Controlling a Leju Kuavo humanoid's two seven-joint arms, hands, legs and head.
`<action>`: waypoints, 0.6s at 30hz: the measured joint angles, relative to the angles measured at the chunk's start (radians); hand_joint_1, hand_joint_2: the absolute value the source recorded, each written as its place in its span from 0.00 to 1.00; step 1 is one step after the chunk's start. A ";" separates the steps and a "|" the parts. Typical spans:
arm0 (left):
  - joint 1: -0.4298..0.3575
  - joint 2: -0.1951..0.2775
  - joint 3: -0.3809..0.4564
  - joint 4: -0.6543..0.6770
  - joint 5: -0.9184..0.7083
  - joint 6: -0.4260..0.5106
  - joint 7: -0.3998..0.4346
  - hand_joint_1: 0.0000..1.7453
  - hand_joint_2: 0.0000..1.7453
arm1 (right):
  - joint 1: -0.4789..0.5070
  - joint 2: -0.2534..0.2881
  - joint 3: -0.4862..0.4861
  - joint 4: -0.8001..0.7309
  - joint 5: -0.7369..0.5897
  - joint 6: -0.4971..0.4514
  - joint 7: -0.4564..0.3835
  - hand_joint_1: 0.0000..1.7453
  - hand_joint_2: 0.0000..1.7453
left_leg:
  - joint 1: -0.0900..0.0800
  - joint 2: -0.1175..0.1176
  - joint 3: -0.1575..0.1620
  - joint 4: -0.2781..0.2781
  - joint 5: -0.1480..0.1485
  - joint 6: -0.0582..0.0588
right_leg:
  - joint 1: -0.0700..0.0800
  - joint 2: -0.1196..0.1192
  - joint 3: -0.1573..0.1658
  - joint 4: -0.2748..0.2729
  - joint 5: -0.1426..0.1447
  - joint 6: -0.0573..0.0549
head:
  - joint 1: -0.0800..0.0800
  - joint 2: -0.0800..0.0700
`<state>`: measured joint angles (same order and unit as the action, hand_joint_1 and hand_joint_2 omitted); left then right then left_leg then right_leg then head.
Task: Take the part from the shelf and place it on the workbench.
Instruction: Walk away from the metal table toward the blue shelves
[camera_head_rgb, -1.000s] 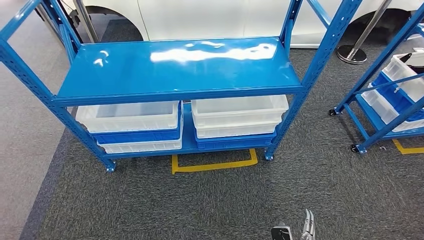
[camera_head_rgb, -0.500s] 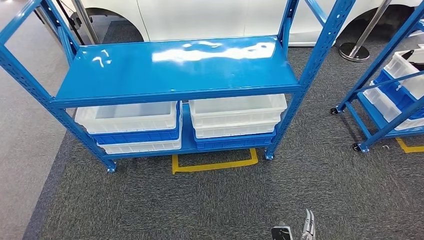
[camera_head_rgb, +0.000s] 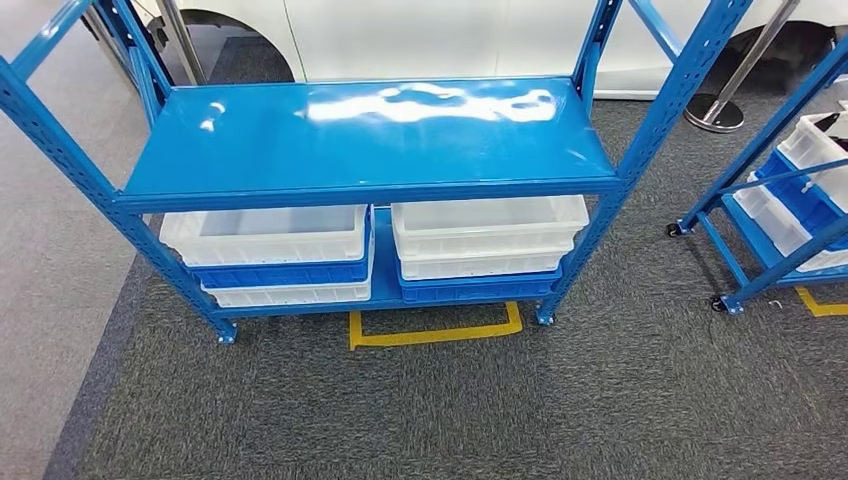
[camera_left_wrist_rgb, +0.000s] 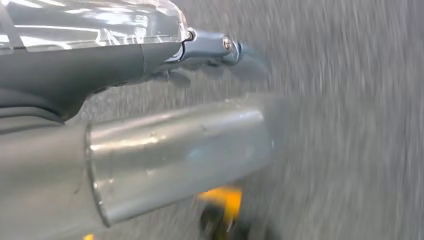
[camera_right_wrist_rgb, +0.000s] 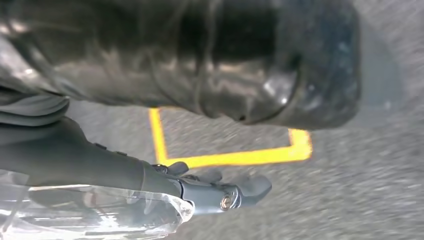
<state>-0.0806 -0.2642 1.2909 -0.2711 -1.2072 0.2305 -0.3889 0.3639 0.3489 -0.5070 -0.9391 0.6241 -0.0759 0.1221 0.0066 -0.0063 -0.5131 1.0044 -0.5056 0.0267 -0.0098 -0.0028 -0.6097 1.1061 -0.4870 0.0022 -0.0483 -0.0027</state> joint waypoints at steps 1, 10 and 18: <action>-0.001 -0.013 0.000 0.002 0.000 0.003 -0.001 0.00 0.00 | -0.008 0.000 -0.008 0.011 -0.001 -0.001 -0.005 0.00 0.00 | 0.000 0.000 0.002 0.001 -0.005 -0.004 | 0.004 0.000 0.019 -0.041 0.012 -0.005 | 0.000 0.000; -0.007 -0.028 0.000 0.005 0.002 0.001 -0.007 0.00 0.00 | -0.016 0.006 -0.040 0.038 -0.003 0.005 -0.009 0.00 0.00 | 0.003 0.001 0.014 0.010 -0.029 -0.033 | 0.001 0.001 0.046 -0.081 0.002 -0.026 | -0.001 0.000; -0.002 -0.026 0.001 0.009 0.019 0.003 -0.007 0.00 0.00 | -0.016 0.006 -0.070 0.043 0.009 0.030 0.006 0.00 0.00 | -0.001 0.005 -0.088 0.059 0.054 -0.029 | 0.007 0.000 0.118 -0.079 -0.058 -0.029 | -0.003 0.000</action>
<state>-0.0830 -0.2900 1.2919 -0.2617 -1.1880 0.2333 -0.3955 0.3478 0.3548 -0.5767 -0.8962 0.6330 -0.0455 0.1276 0.0059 -0.0010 -0.6006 1.0633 -0.4516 -0.0026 -0.0031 -0.0029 -0.4914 1.0271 -0.5451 -0.0267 -0.0509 -0.0027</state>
